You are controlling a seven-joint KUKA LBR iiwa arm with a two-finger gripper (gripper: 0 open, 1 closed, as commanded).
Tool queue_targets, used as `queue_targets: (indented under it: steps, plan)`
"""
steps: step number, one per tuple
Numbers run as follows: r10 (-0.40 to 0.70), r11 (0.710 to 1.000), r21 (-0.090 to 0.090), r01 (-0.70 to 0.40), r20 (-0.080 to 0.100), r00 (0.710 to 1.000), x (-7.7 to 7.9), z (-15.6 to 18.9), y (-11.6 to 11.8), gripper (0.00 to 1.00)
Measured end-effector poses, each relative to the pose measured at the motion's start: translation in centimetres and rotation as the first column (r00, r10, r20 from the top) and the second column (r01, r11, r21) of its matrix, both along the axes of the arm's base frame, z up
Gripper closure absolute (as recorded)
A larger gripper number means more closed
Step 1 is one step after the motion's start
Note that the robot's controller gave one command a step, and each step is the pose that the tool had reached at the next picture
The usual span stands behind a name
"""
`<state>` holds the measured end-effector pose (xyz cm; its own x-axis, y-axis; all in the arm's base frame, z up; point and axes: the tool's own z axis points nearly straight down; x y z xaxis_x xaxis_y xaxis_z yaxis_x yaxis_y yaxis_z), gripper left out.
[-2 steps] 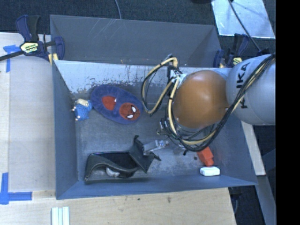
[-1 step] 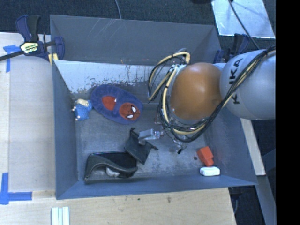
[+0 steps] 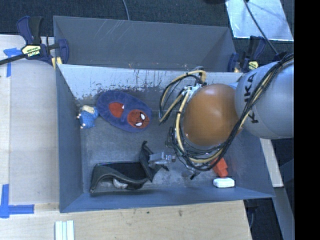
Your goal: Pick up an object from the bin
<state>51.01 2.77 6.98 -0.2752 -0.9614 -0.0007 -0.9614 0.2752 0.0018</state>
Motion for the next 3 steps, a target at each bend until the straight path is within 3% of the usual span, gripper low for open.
queue_targets:
  steps: [1,2,3]
  plan:
    - [-0.085,0.996,0.001,0.085,0.006,0.996,3.7,0.1,1.1,0.0]
    - [-0.086,0.996,0.001,0.086,0.004,0.996,3.7,0.2,1.1,1.0]
    - [-0.109,0.994,-0.001,0.109,0.012,0.994,2.8,11.0,-3.2,1.0]
